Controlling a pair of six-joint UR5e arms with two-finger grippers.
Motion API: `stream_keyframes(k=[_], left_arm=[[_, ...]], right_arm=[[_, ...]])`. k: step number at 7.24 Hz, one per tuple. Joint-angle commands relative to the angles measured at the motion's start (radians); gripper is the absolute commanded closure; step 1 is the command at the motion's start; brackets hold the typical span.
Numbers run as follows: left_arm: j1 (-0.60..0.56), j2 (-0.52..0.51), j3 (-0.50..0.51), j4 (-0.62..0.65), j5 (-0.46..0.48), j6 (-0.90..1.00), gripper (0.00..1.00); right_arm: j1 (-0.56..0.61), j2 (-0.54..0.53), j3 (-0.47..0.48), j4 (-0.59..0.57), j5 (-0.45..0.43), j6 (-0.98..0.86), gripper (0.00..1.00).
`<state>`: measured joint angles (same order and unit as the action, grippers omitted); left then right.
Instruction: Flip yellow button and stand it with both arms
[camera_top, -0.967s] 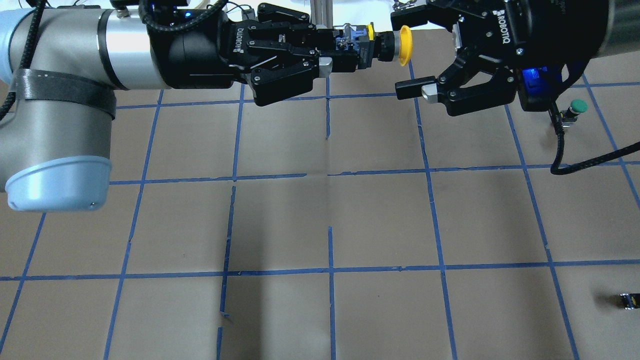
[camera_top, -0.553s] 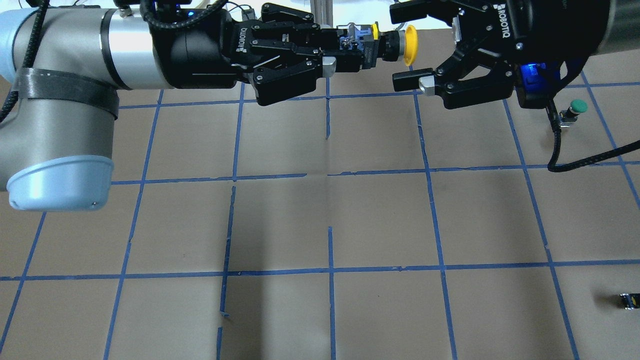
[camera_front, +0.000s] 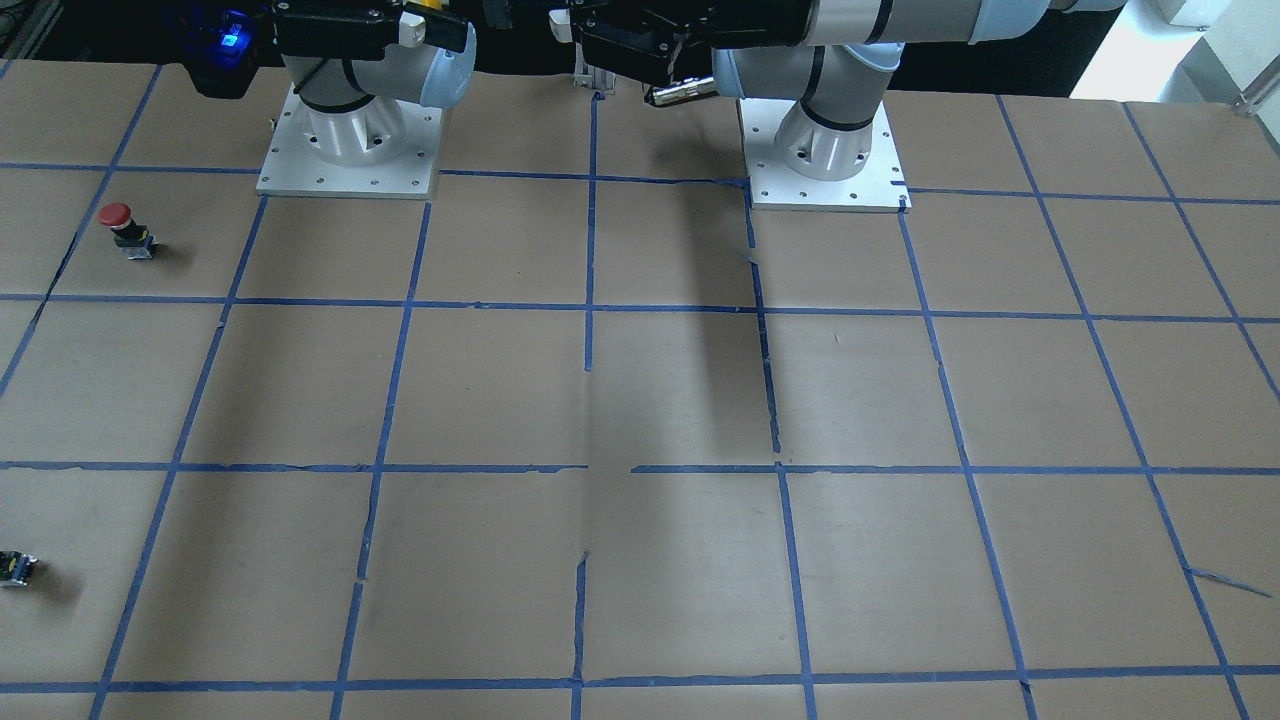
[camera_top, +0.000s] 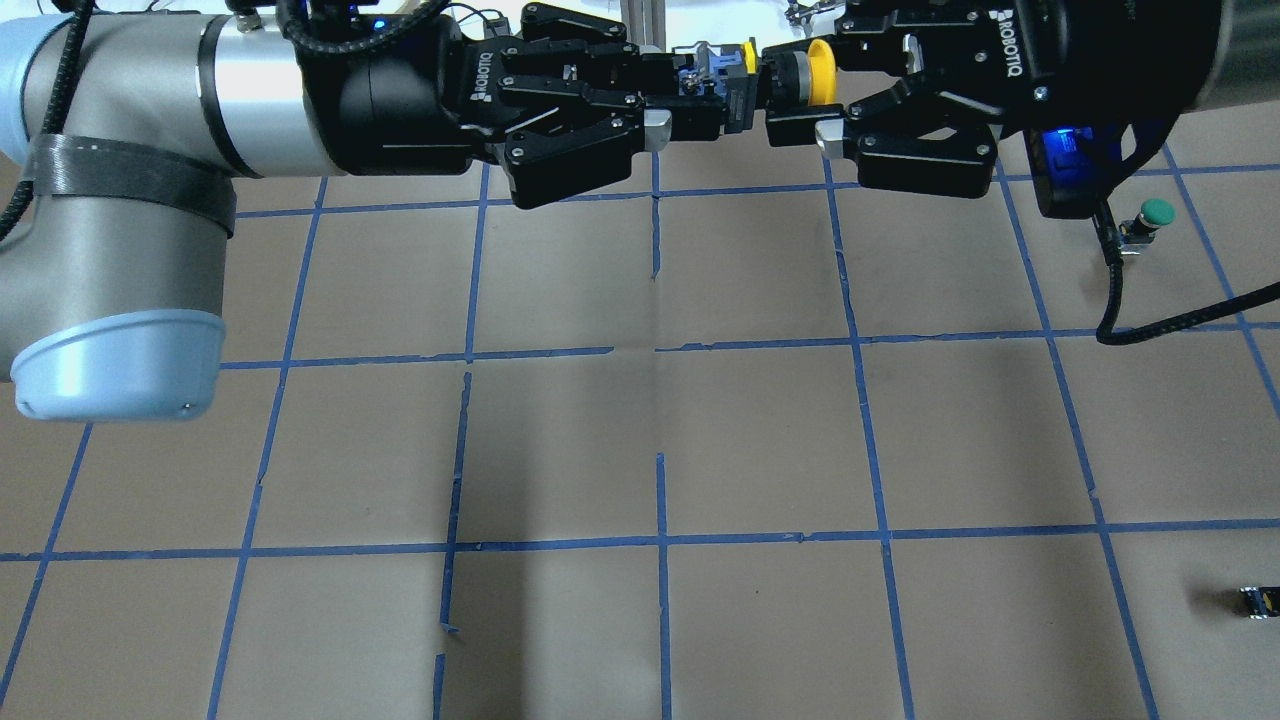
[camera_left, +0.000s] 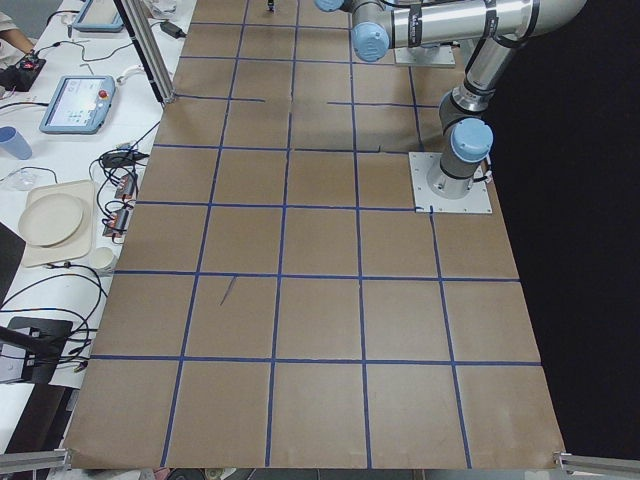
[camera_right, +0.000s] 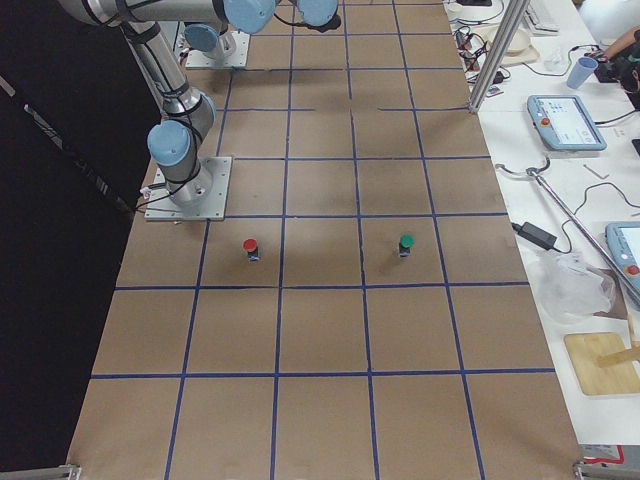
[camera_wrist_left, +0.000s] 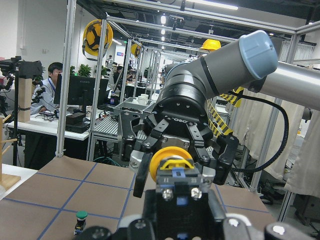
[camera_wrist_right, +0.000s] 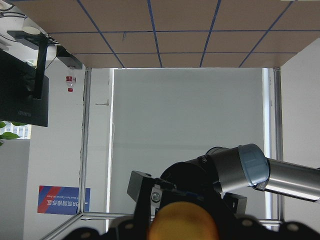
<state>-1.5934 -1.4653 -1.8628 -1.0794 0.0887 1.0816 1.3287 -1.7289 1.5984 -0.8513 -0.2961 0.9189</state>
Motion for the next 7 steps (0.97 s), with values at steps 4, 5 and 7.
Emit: stream_keyframes(k=[4,5,7], left_arm=[[0.000,0.010,0.002,-0.007,0.006,0.003,0.00],[0.000,0.010,0.004,-0.010,0.009,0.003,0.00],[0.016,0.010,0.074,-0.150,0.020,0.004,0.00]], right_arm=[[0.000,0.000,-0.003,0.000,0.002,0.000,0.83],[-0.002,0.002,-0.003,-0.003,0.000,0.000,0.83],[-0.003,0.005,-0.002,-0.006,0.000,0.000,0.85]])
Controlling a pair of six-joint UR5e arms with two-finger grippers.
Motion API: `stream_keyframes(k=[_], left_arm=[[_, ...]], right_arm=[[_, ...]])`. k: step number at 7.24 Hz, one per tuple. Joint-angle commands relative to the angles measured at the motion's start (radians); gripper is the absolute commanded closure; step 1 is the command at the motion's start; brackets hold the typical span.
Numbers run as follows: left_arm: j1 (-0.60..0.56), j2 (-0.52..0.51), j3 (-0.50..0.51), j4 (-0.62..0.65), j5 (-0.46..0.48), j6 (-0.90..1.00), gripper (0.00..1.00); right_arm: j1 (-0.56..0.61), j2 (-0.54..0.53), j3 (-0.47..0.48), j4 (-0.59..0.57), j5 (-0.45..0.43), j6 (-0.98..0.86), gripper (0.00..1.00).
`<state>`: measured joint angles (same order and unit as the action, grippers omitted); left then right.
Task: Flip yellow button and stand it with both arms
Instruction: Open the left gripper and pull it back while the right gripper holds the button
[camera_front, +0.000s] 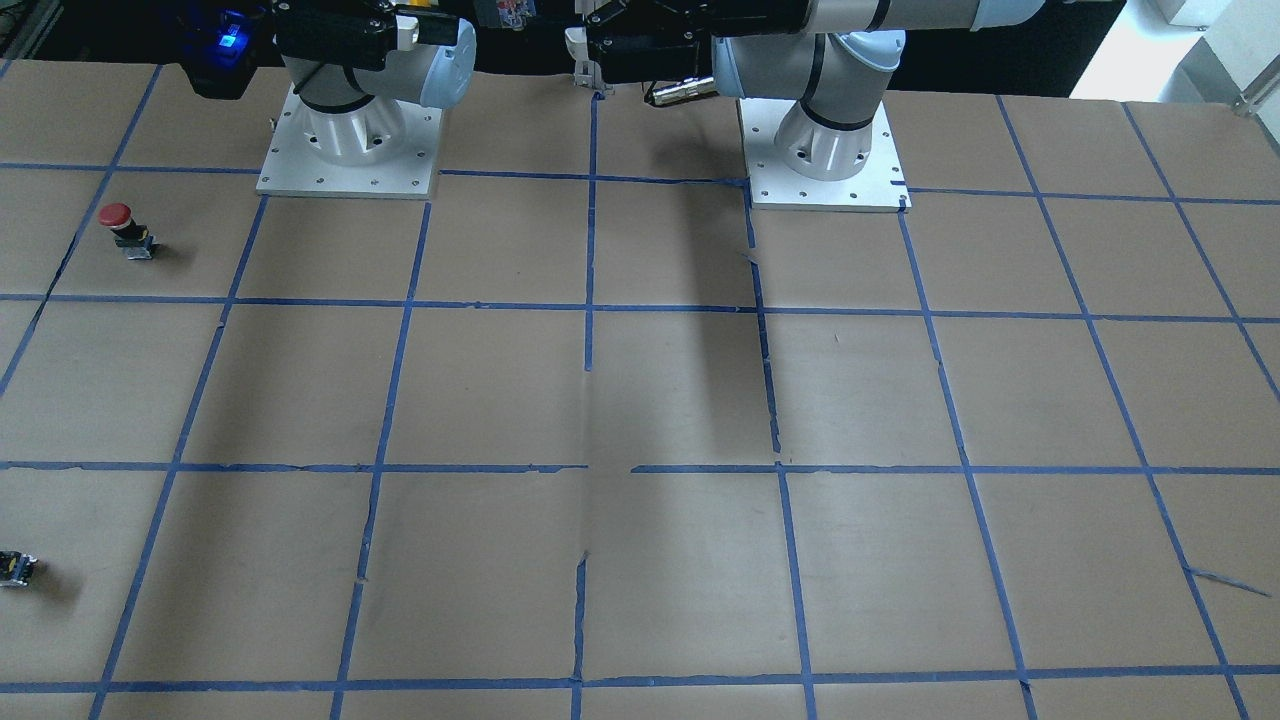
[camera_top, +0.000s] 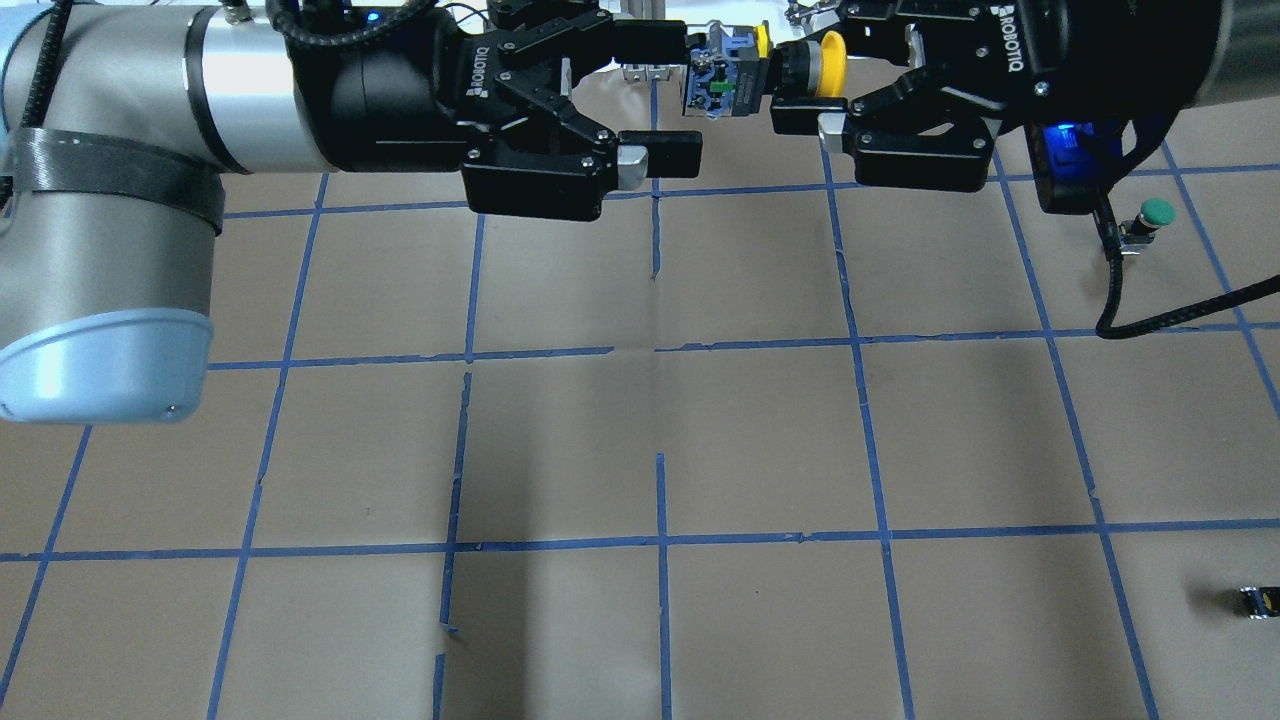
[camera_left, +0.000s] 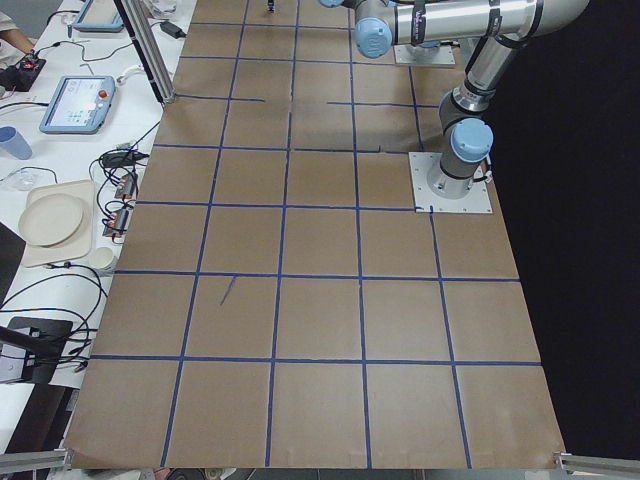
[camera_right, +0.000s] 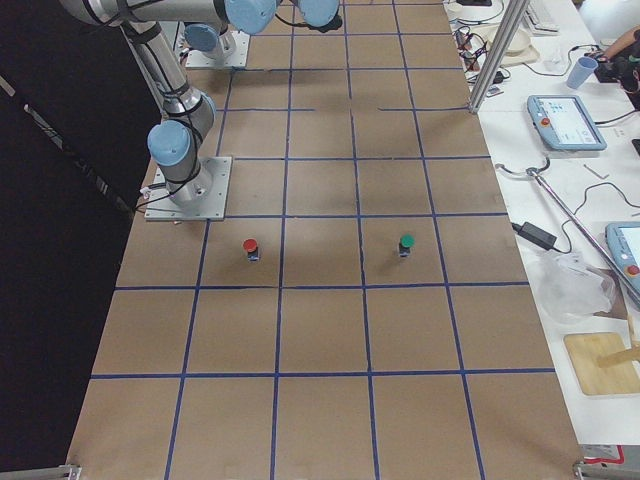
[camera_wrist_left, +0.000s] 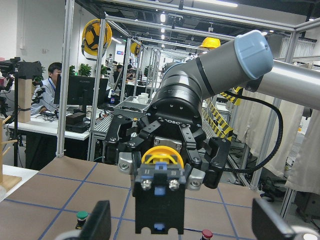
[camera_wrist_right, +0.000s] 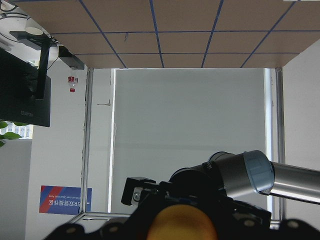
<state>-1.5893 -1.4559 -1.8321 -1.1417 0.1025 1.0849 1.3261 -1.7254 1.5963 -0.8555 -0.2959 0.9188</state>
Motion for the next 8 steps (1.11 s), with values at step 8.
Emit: stream_keyframes(k=[8], left_arm=[[0.022,-0.028,0.251,-0.648,0.066,-0.194,0.00]], right_arm=[[-0.044,0.043,0.010,-0.249,-0.339,-0.070,0.85]])
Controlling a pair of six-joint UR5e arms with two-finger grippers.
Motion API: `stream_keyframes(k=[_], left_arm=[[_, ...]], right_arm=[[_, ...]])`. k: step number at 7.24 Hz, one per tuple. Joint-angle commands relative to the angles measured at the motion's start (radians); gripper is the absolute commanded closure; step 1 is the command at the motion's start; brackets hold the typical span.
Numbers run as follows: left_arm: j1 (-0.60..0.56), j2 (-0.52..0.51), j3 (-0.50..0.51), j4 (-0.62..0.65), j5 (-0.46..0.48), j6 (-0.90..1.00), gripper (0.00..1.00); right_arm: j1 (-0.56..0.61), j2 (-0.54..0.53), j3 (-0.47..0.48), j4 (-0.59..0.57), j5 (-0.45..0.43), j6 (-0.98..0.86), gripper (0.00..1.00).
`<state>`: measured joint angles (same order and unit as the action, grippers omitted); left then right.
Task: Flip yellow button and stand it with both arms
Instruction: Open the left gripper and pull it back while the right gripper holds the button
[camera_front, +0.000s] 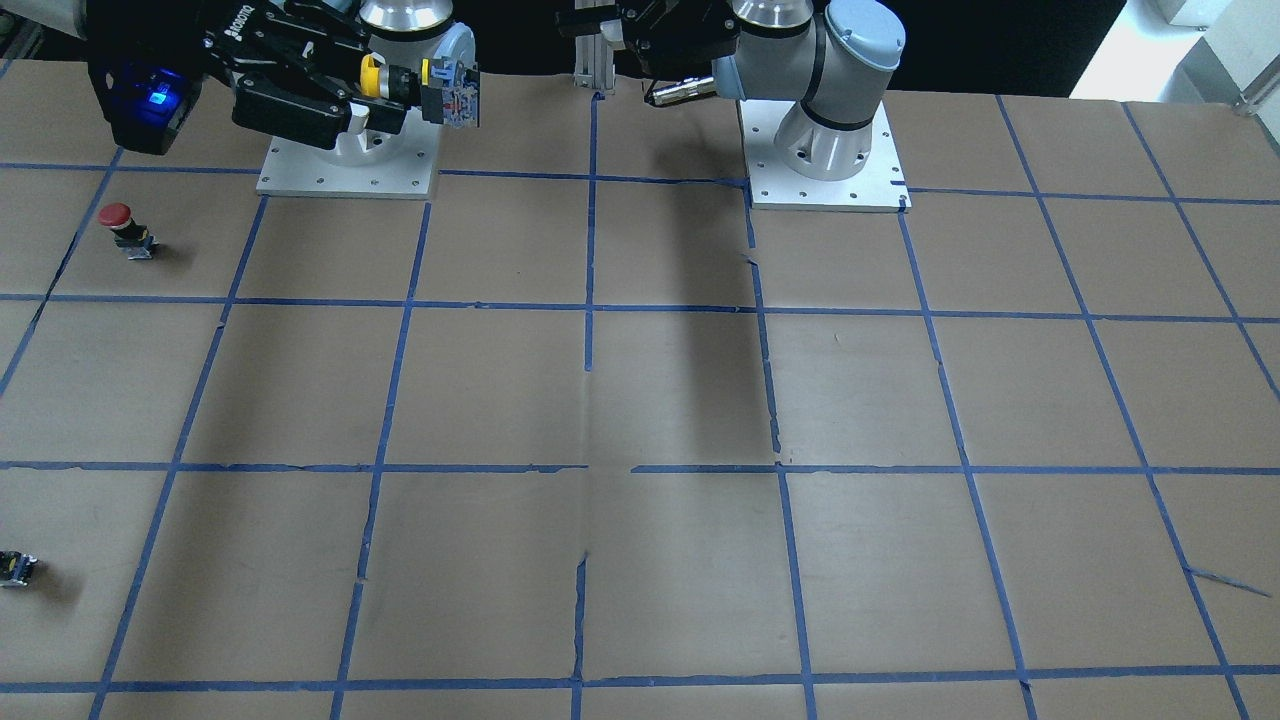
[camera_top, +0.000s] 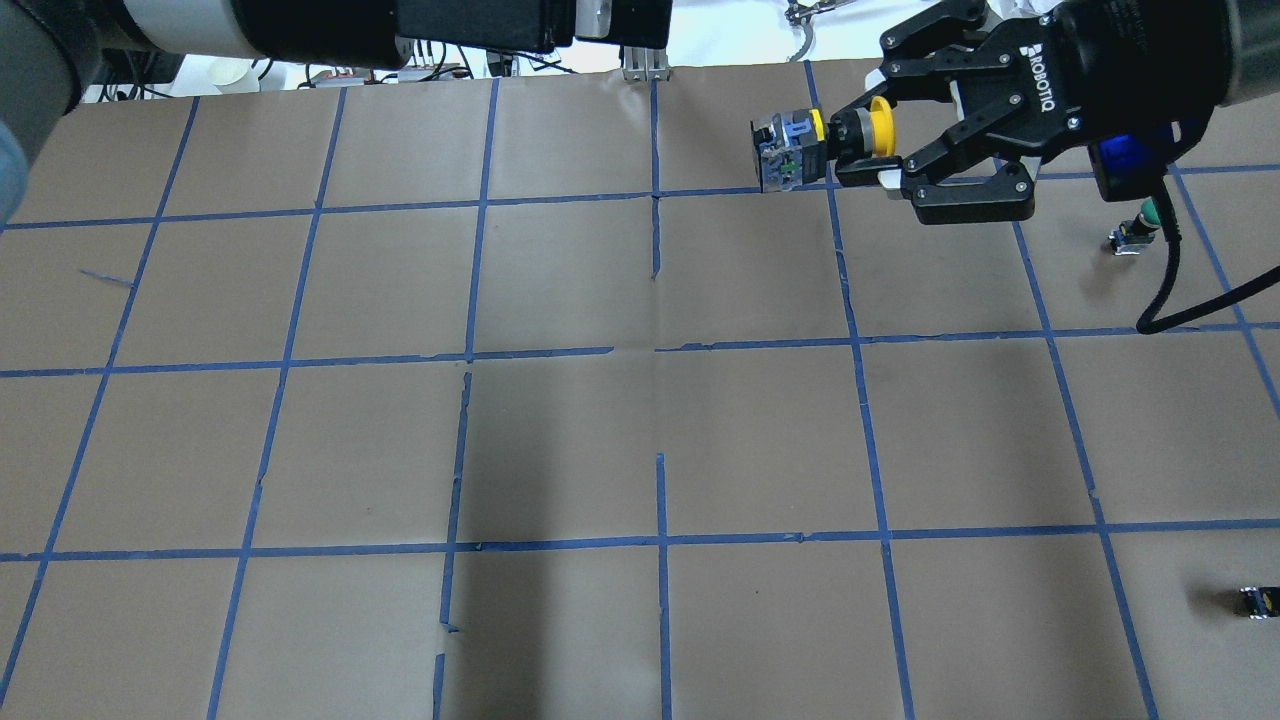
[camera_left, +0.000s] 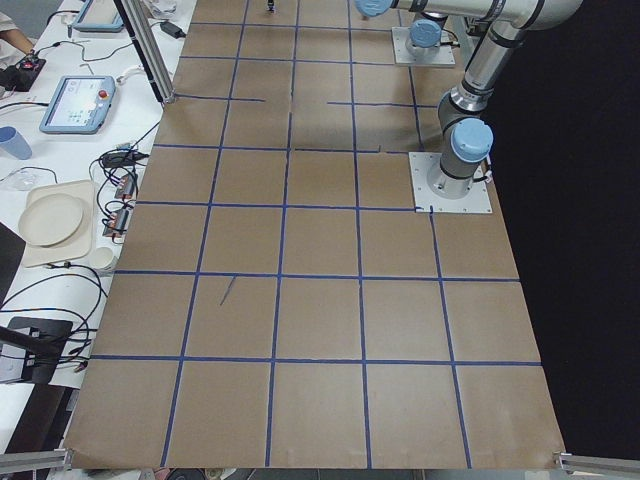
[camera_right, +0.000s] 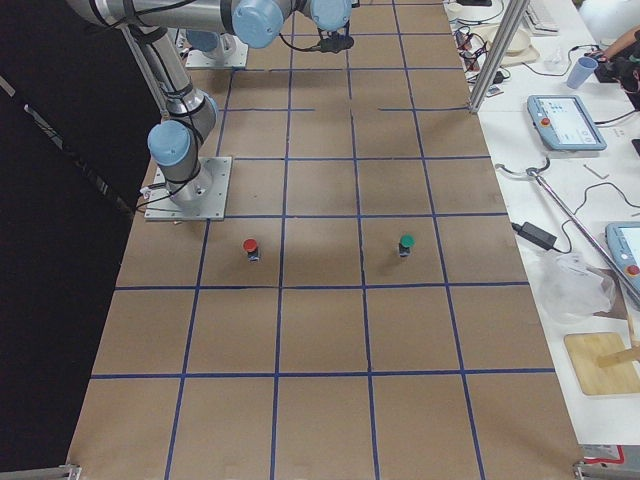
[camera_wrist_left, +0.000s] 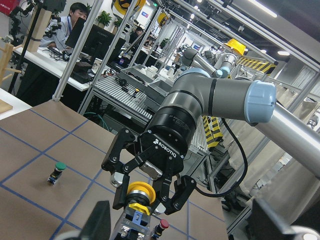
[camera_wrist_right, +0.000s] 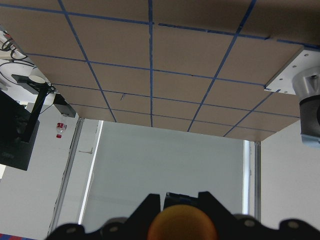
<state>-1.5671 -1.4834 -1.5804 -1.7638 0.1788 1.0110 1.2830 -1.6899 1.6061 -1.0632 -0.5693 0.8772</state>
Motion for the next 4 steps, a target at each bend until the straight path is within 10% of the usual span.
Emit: stream_keyframes(k=[1,4], left_arm=[[0.001,0.000,0.009,-0.026,-0.009,-0.199,0.00],[0.019,-0.003,0.023,-0.008,0.002,-0.552,0.02]], right_arm=[[-0.001,0.015,0.002,-0.041,-0.134,-0.128,0.85],[-0.001,0.038,-0.002,-0.050,-0.337,-0.404,0.86]])
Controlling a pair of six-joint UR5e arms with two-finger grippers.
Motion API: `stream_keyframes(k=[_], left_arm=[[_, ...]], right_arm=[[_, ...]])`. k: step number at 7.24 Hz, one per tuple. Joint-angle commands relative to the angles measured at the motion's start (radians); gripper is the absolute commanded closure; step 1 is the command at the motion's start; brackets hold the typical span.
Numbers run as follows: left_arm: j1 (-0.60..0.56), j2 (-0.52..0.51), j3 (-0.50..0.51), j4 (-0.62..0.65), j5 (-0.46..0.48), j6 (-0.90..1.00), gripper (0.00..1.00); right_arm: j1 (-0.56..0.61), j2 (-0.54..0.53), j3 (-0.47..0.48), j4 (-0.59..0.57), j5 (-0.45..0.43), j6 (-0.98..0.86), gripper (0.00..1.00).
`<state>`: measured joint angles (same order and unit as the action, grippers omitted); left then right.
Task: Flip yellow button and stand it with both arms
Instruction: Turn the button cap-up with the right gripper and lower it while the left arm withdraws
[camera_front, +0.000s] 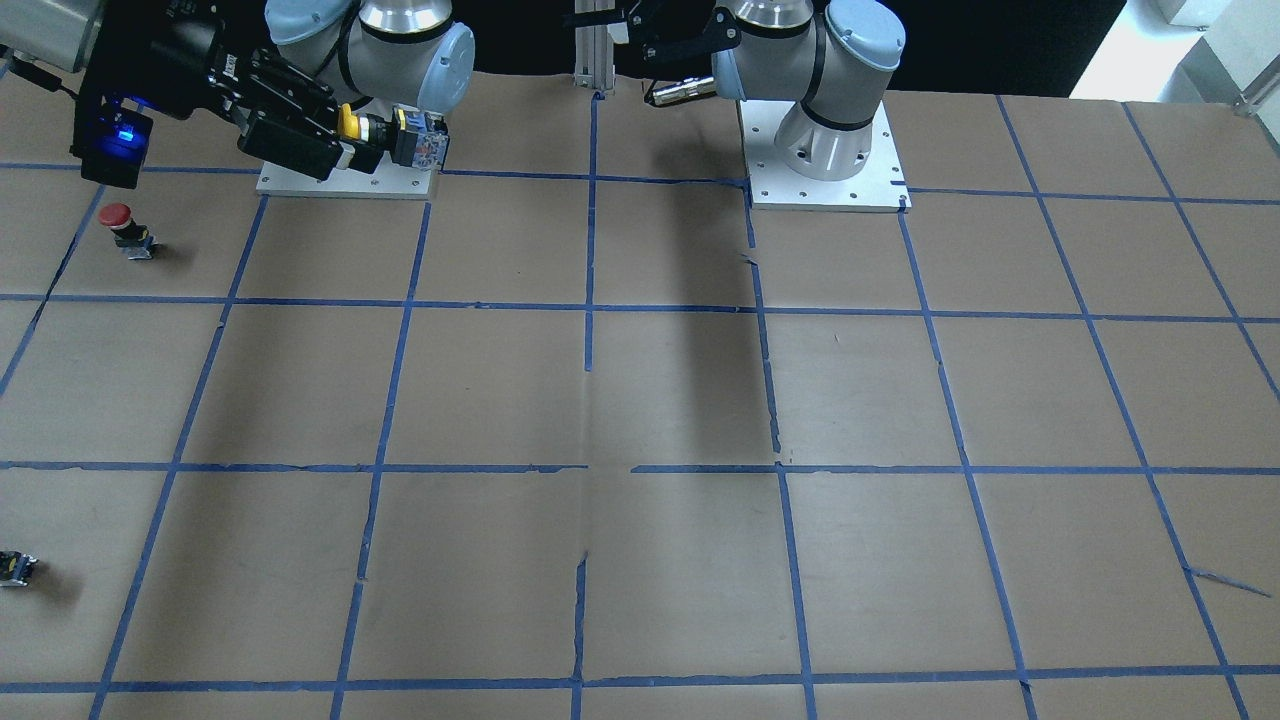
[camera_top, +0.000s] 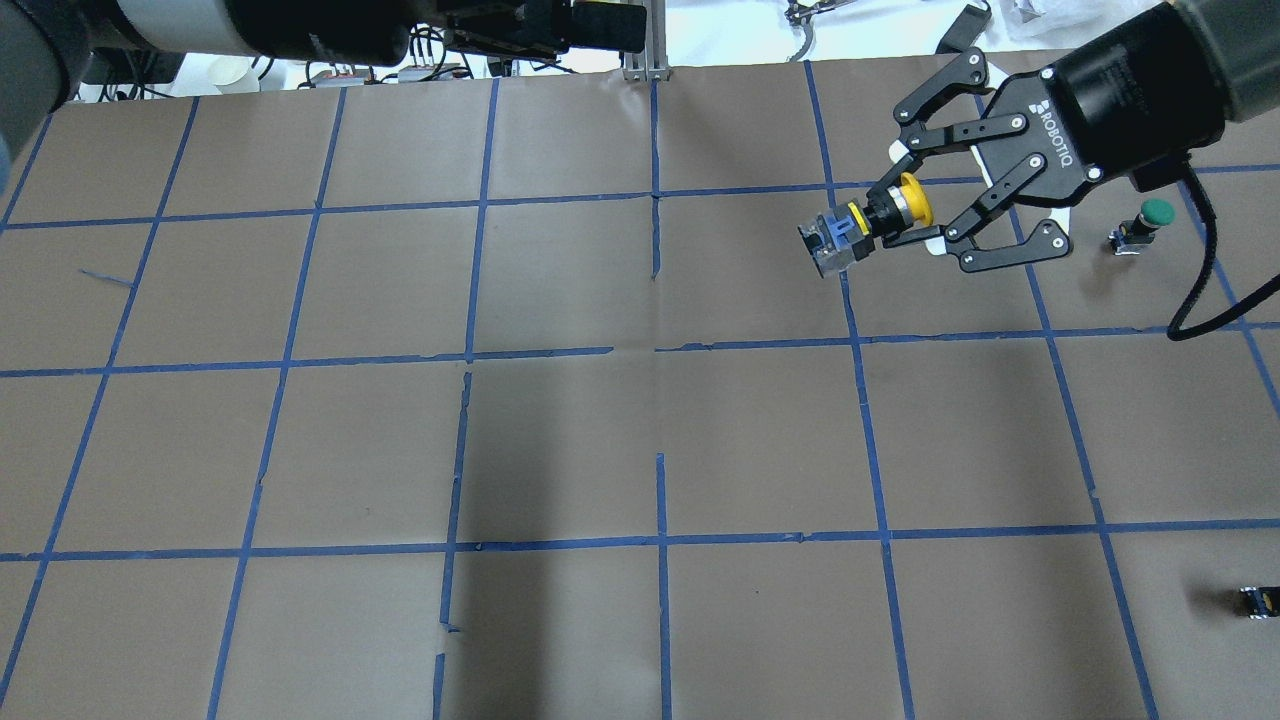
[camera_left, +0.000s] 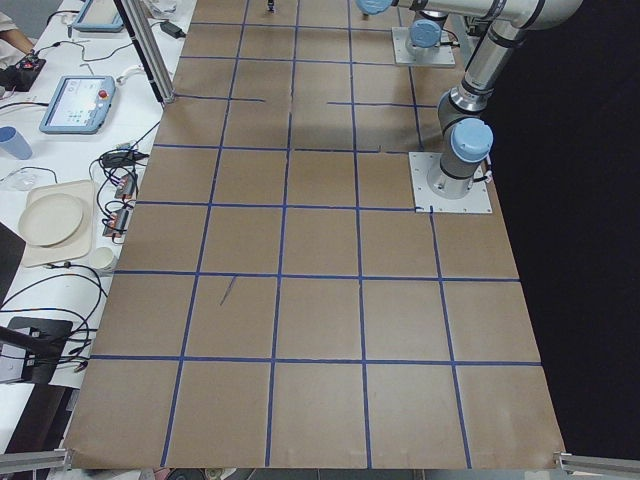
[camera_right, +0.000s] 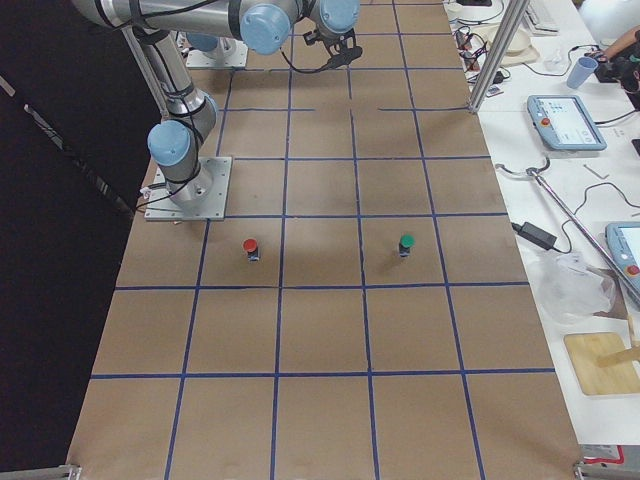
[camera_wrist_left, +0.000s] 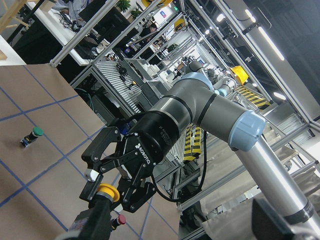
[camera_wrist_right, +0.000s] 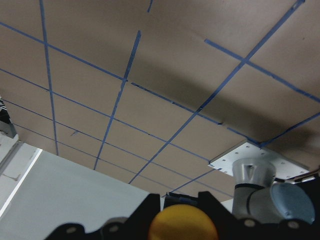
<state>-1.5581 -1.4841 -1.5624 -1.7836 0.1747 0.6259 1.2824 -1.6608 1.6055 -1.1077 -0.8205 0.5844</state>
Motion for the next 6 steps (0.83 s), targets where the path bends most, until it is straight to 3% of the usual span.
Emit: stream_keyframes(k=[1,2,3,5,6], left_arm=[[0.010,-0.019,0.007,0.039,0.034,-0.331,0.02],[0.012,-0.060,0.015,0.165,0.101,-0.585,0.01],[0.010,-0.115,0.018,0.411,0.303,-0.749,0.01],[0.001,-0.143,0.021,0.478,0.606,-0.770,0.00],[-0.010,-0.137,0.019,0.477,0.808,-0.718,0.00]], right_arm=[[0.000,0.016,-0.002,-0.033,-0.150,-0.194,0.86],[0.000,0.018,0.002,-0.082,-0.240,-0.292,0.87],[0.000,0.019,0.004,-0.130,-0.315,-0.398,0.87],[0.000,0.059,0.004,-0.196,-0.469,-0.646,0.92],[-0.012,0.078,0.005,-0.227,-0.518,-0.775,0.92]])
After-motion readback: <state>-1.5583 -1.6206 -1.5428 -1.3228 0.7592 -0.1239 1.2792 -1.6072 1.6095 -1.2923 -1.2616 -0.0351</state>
